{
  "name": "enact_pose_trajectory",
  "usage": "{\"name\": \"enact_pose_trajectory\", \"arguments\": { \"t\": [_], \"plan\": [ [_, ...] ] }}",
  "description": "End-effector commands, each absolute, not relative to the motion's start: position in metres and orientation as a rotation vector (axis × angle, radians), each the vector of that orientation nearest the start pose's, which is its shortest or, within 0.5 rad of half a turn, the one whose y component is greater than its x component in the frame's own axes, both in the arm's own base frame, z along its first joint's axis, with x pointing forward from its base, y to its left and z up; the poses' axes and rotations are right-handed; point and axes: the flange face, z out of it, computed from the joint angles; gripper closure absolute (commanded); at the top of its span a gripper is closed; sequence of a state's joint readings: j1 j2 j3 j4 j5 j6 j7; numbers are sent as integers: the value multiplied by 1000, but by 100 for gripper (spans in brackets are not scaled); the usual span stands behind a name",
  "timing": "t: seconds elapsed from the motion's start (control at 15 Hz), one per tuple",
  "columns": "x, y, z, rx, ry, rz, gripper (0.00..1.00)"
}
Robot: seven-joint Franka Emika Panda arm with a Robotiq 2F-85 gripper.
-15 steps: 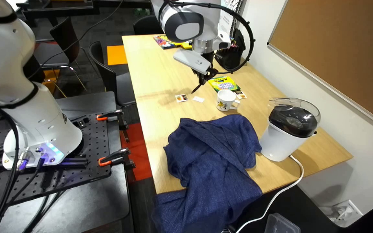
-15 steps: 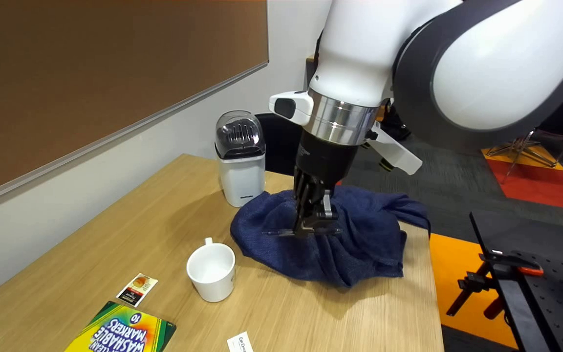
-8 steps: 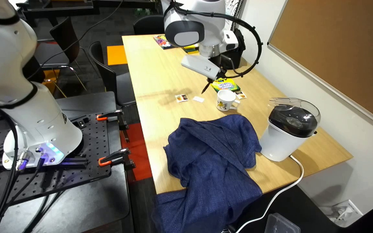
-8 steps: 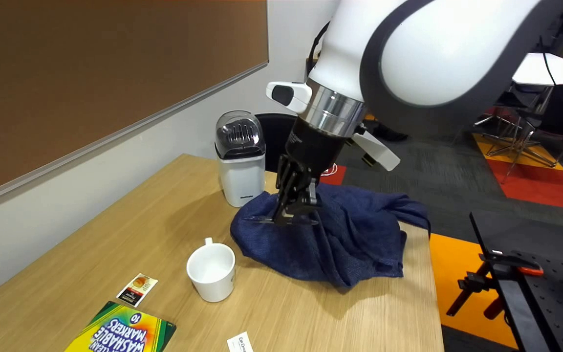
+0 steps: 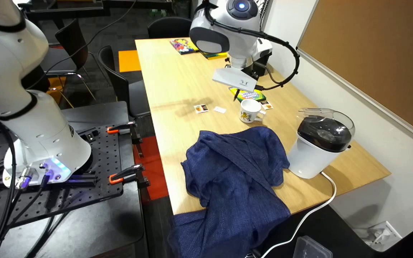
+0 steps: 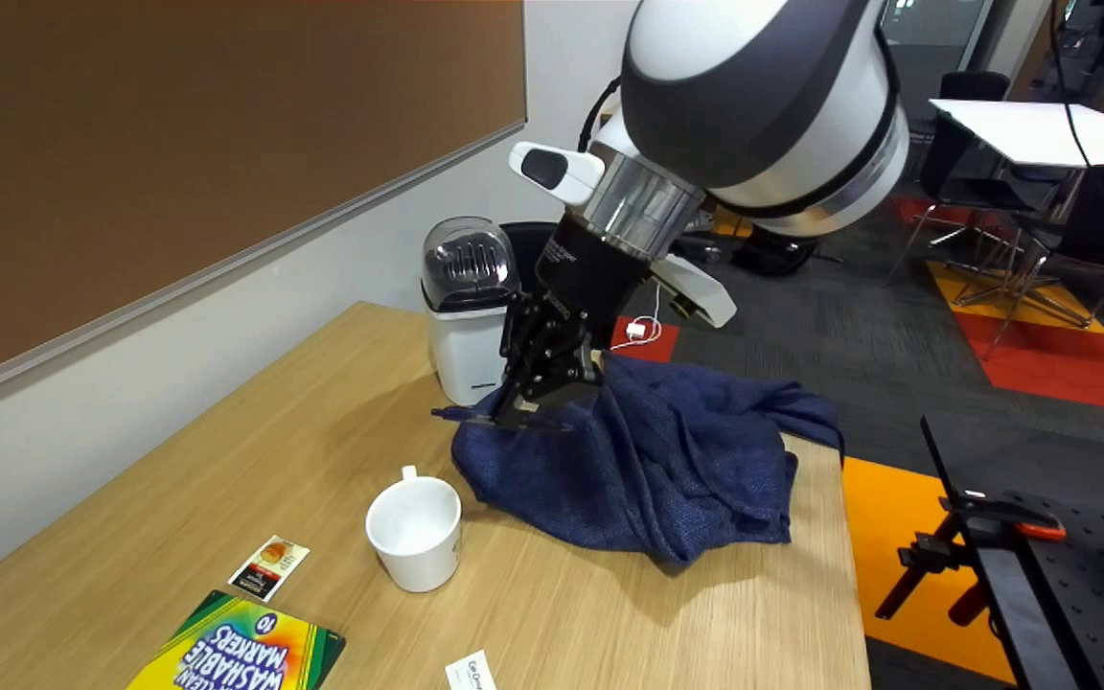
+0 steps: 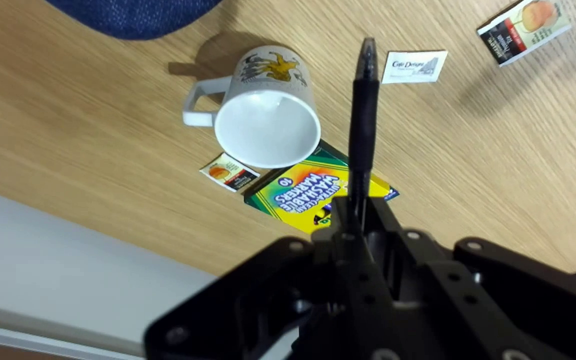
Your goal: Put the pen inside the white mug
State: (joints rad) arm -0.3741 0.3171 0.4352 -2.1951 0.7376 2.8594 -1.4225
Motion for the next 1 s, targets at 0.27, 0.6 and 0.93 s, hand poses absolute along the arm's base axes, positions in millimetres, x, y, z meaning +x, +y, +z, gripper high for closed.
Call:
{"name": "enact_pose_trajectory", "arguments": {
  "t": [0.27,0.6,0.93],
  "plan": [
    [598,-17,273,-2498,-1223,-1004,97],
    [604,-20,263,-2400,-1299,-1140,97],
    [607,-16,247,-2288,-1341,-1249,97]
  ]
}}
